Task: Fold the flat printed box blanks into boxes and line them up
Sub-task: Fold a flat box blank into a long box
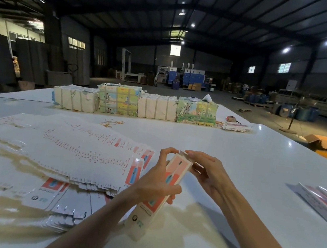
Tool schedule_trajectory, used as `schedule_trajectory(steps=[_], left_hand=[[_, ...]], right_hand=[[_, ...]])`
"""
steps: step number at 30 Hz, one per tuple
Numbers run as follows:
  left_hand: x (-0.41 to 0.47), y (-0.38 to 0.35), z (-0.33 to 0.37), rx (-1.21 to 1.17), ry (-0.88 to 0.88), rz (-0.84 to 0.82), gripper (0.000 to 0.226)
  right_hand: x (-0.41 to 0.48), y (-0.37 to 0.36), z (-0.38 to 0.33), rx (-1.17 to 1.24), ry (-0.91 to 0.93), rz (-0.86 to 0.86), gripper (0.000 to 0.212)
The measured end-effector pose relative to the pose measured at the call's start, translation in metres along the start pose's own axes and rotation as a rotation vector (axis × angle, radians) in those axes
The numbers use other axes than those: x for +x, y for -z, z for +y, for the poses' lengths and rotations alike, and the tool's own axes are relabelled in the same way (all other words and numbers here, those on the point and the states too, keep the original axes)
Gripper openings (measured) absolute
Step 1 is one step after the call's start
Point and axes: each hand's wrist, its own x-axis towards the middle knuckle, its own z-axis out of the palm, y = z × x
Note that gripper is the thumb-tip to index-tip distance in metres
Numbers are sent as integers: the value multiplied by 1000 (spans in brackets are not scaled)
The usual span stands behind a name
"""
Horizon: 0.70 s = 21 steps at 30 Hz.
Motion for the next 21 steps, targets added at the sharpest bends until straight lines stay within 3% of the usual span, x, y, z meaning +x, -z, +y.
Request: schedule_trajectory(steps=[8,16,21], left_hand=[[0,5,-6,-52,-1,-56,83],[4,-2,-11,-72,-20,-10,80],[5,-7,-14,10,-19,41,95]], right_hand=[[-1,-2,8,171,-153,-9,6],[0,-3,8,-76,-100,28,10],[-4,-3,5,-133,-86,10,14]])
